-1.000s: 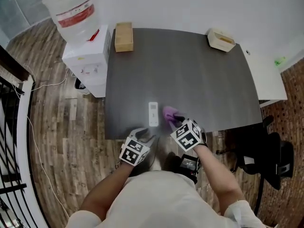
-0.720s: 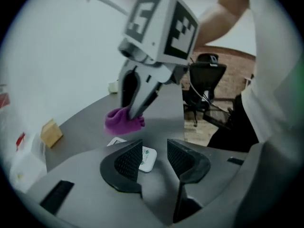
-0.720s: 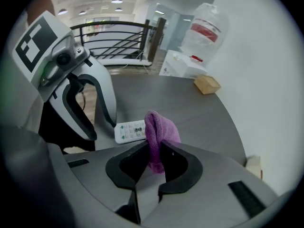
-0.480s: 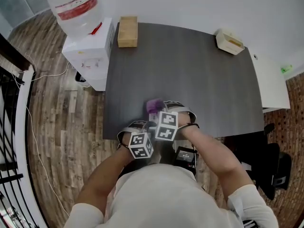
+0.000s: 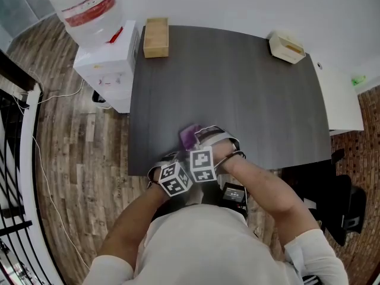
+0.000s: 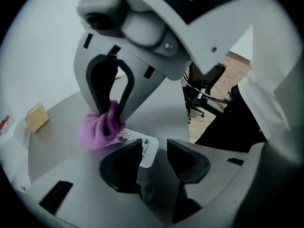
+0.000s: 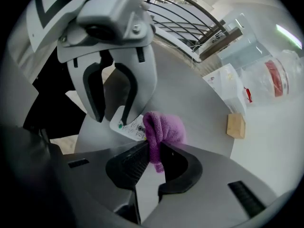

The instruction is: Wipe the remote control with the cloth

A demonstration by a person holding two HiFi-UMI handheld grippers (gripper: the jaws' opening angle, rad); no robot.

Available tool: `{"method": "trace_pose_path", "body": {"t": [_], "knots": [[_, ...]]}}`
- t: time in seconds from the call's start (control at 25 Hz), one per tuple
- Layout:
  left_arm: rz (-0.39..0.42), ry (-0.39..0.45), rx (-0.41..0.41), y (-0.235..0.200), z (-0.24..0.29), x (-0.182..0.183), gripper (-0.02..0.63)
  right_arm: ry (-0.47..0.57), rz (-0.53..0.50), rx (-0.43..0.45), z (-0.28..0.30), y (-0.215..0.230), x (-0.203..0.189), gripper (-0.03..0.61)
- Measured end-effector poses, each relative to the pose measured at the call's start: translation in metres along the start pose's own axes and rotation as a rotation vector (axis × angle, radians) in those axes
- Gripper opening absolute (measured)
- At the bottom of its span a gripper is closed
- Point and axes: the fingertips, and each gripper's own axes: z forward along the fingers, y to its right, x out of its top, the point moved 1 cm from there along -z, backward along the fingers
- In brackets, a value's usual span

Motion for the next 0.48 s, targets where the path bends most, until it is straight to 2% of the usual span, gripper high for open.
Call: {"method": "trace_pose_path", "body": {"t": [0.12, 0.24, 0.48], "knots": [[-0.050, 0.012, 0.005, -0.001, 0.000, 0.002, 0.161, -0.030, -0.063, -0.007, -0.001, -0.010, -0.009, 0.072], [-0.054, 0.013, 0.001, -0.002, 0.000, 0.002, 0.161, -0.058, -0.103, -0.011, -0.002, -0.017, -0.019, 0.072], [-0.062, 0.013, 0.006, -0.001, 0.001, 0.003, 0.161, -0.095, -0.076, -0.006, -0.004, -0.034, -0.044, 0.072]]}}
